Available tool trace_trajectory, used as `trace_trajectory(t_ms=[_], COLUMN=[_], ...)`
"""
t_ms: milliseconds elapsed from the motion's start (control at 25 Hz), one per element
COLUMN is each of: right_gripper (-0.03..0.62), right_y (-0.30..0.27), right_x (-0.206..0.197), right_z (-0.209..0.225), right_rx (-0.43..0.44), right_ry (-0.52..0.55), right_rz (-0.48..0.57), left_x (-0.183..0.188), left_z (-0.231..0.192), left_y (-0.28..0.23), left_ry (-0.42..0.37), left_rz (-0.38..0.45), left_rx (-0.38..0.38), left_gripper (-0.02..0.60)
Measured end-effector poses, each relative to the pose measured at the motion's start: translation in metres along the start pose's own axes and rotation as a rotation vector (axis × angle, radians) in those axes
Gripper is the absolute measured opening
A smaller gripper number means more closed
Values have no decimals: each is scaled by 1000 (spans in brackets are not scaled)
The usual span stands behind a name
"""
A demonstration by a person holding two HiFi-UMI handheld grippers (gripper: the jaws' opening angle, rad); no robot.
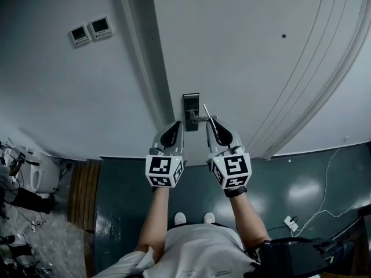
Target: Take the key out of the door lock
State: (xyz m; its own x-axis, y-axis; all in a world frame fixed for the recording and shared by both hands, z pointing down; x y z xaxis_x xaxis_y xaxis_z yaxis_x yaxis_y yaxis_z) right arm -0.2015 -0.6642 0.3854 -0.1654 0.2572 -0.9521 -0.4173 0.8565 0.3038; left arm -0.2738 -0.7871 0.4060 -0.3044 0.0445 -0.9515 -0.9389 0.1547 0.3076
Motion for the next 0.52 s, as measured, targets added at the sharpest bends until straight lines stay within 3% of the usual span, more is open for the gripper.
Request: trace_trajectory(t_ms=[200,520], right_gripper=[29,29], right_y=[-1,-4], right_x=[-4,-5], right_z=[2,-9], right_rx=[-44,-43], right_ry=[11,39], right_rz=[-13,-19], left_x=[-1,1], left_z=[-4,-8], left_y=[1,1], left_ry=[1,-4], left_rz=[6,23], left_rx=[-21,-38], left_gripper=[0,0])
Point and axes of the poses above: the fingertips, and each gripper's own axes: y backward along the fingers, z to its right, x out of its top, the point moved 5 cm from there along y, backward along the fingers, and after that the axes turned 15 degrees about z, right-handed, at the moved point
